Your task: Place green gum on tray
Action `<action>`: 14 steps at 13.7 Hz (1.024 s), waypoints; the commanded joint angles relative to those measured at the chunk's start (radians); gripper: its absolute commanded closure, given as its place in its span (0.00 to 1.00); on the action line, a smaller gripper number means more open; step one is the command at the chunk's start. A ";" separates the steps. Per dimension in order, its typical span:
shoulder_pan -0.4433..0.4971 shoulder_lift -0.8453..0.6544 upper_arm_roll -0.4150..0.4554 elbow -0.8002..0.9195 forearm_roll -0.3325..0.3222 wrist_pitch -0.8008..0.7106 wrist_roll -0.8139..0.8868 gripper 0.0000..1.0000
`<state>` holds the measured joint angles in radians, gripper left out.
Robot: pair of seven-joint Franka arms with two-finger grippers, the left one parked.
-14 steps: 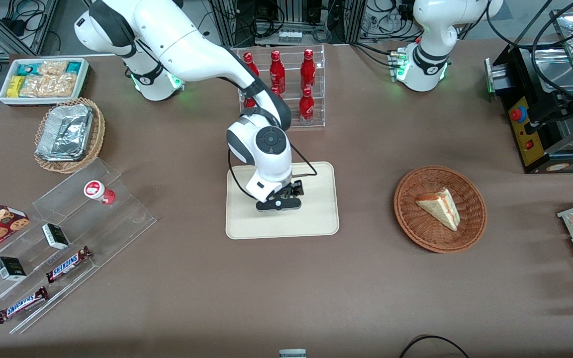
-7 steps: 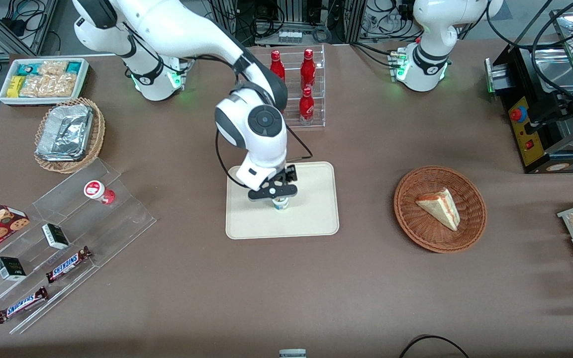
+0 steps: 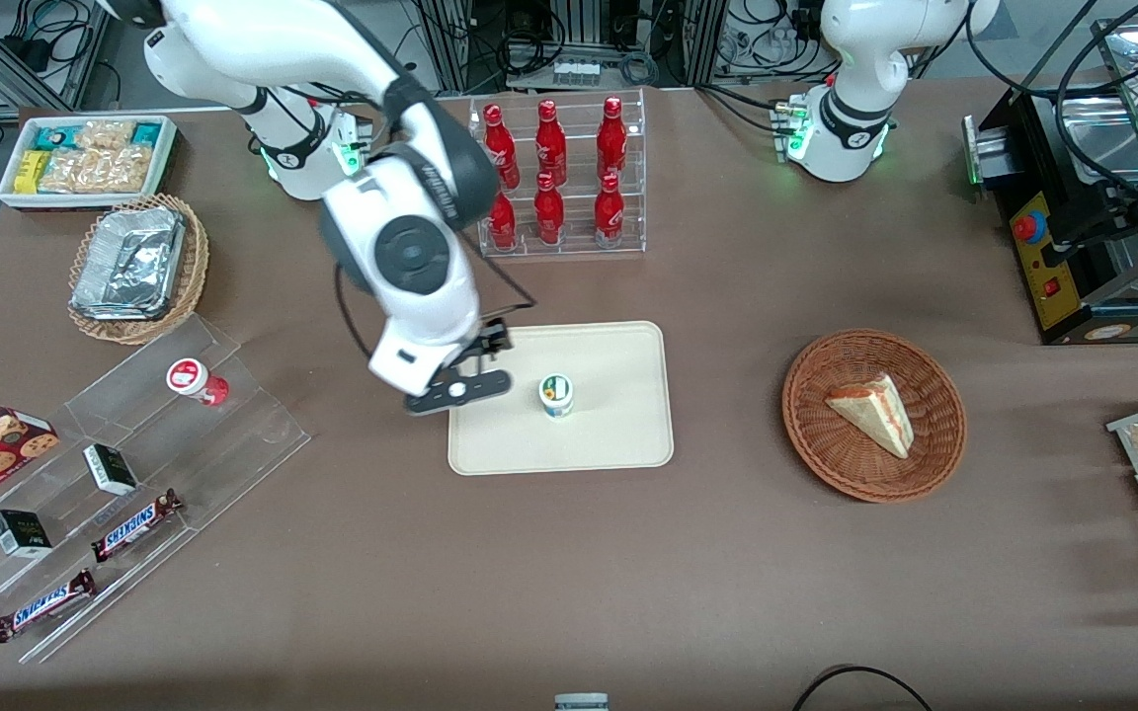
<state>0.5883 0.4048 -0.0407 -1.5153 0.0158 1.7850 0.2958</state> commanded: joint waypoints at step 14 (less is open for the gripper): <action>-0.545 -0.405 0.079 -0.276 0.035 -0.103 -0.305 0.00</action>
<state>0.0959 0.0701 0.0216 -1.7385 0.0437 1.7127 0.0340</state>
